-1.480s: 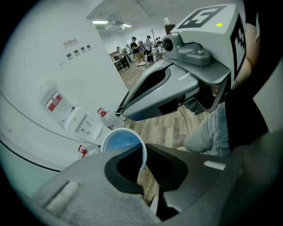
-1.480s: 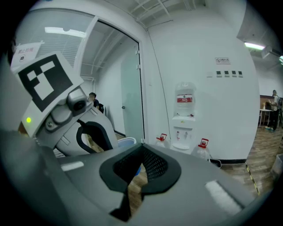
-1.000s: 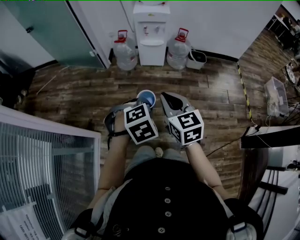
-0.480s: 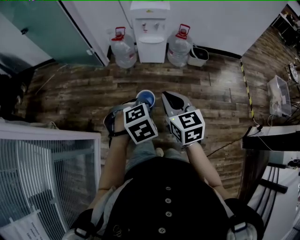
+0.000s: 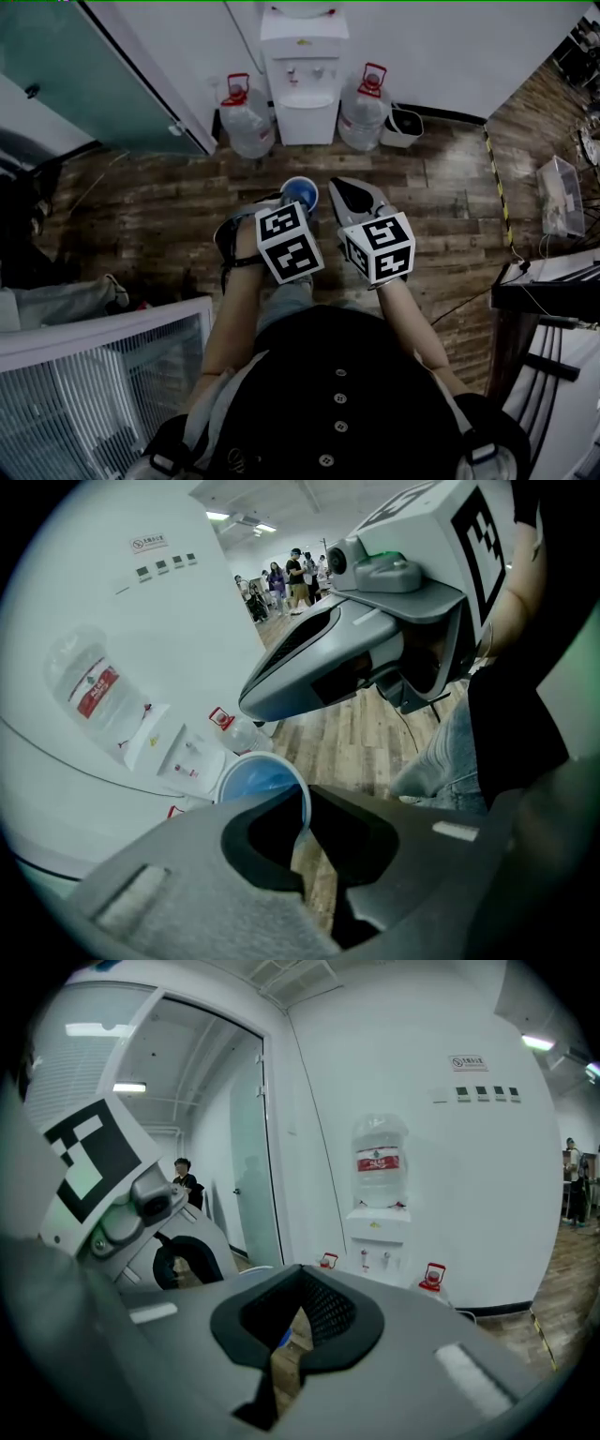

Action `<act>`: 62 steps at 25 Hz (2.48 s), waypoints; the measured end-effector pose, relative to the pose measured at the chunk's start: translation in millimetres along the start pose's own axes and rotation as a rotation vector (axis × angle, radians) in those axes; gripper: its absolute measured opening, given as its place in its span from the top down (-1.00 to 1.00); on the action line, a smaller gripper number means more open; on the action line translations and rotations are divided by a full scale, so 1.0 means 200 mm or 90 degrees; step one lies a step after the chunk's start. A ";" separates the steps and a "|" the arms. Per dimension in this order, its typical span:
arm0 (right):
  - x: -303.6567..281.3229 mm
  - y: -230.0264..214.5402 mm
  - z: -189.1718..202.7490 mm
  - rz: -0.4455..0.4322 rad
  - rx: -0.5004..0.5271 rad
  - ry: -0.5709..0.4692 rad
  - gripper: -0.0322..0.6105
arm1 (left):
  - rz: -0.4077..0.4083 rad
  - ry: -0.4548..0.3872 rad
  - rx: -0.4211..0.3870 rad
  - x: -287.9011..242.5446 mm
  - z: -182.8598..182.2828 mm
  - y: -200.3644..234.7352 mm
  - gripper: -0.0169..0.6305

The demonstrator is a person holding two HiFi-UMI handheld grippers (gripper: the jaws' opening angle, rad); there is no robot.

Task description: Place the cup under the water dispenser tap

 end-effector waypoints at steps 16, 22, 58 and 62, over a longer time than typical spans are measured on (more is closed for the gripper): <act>-0.59 -0.21 -0.14 0.055 -0.027 0.006 0.90 | 0.038 0.003 -0.055 -0.13 0.14 0.64 0.88; -0.64 -0.27 -0.09 0.062 -0.042 0.023 0.90 | 0.056 0.007 -0.050 -0.20 0.15 0.69 0.88; -1.40 -1.35 -0.40 -0.076 0.011 0.043 0.90 | -0.007 0.053 0.064 -0.75 -0.32 1.78 0.88; -1.43 -1.40 -0.36 -0.077 -0.003 0.055 0.90 | -0.002 0.060 0.063 -0.80 -0.34 1.82 0.88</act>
Point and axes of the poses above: the fingertips, and each gripper's own axes: x backward along the fingers, y to its left, z out of its underside, the point moved 2 cm from there along x, backward along the fingers, and after that the axes turned 6 degrees about -y, right-handed, at the moved point
